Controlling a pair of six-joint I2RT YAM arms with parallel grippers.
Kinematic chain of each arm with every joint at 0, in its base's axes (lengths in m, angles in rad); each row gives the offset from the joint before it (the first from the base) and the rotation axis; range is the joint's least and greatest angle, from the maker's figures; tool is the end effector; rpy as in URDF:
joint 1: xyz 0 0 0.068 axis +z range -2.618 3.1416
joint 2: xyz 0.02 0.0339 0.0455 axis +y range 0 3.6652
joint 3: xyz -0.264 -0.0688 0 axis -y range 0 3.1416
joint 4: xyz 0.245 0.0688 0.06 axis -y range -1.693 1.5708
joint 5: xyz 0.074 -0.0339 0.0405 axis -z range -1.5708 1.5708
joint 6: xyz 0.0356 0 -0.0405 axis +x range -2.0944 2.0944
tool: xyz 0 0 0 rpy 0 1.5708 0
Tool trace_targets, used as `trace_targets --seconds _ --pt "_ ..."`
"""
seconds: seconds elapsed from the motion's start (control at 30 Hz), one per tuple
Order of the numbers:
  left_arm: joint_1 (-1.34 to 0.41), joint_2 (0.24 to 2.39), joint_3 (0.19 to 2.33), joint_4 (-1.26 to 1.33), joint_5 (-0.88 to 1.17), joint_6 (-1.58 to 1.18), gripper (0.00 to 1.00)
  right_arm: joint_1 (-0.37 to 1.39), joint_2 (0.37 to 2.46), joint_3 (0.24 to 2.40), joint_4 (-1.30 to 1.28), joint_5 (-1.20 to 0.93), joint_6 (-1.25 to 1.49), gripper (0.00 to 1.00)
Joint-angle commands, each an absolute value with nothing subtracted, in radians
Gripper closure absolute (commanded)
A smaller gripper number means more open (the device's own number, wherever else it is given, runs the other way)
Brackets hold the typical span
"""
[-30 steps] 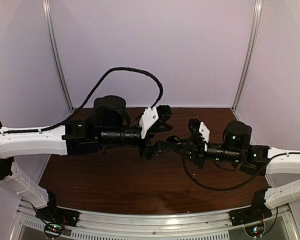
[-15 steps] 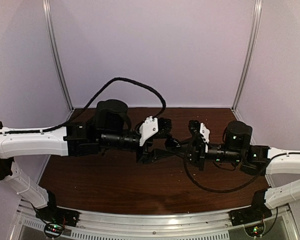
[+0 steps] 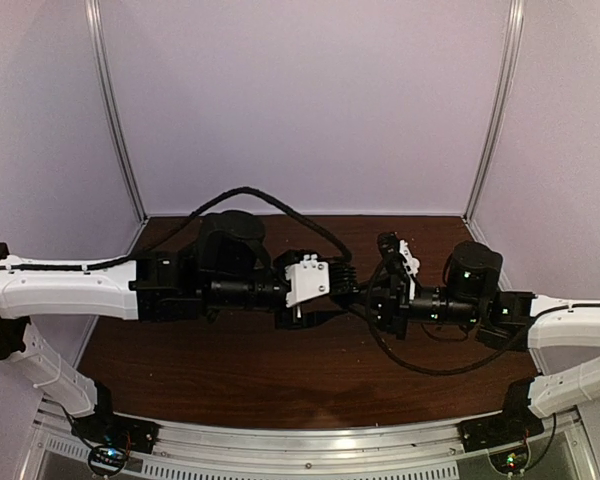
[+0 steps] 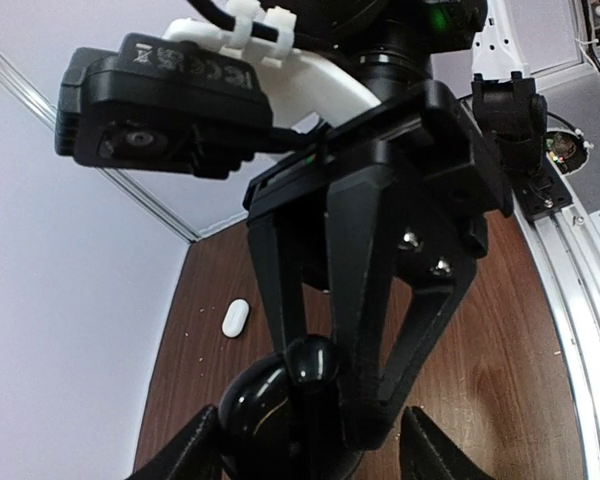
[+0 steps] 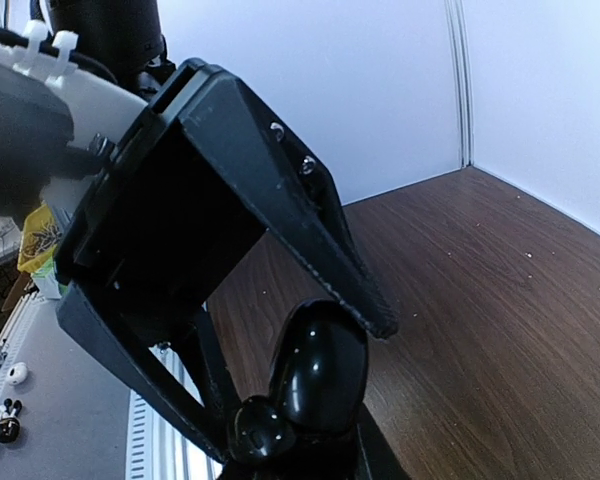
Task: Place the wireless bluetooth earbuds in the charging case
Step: Pass from the right arm to the left
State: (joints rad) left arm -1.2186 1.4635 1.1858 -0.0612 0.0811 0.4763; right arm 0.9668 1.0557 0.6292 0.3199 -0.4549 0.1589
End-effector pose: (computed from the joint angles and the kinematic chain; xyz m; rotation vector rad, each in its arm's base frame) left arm 0.1170 -0.3267 0.3301 1.4990 1.2489 -0.5744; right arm 0.1252 0.2091 0.2852 -1.0416 1.4934 1.2038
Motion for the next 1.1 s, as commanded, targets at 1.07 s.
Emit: trace_targets --seconds 1.07 --pt "-1.285 1.499 1.154 0.06 -0.147 0.706 0.43 0.957 1.067 0.635 0.535 -0.484 0.412 0.99"
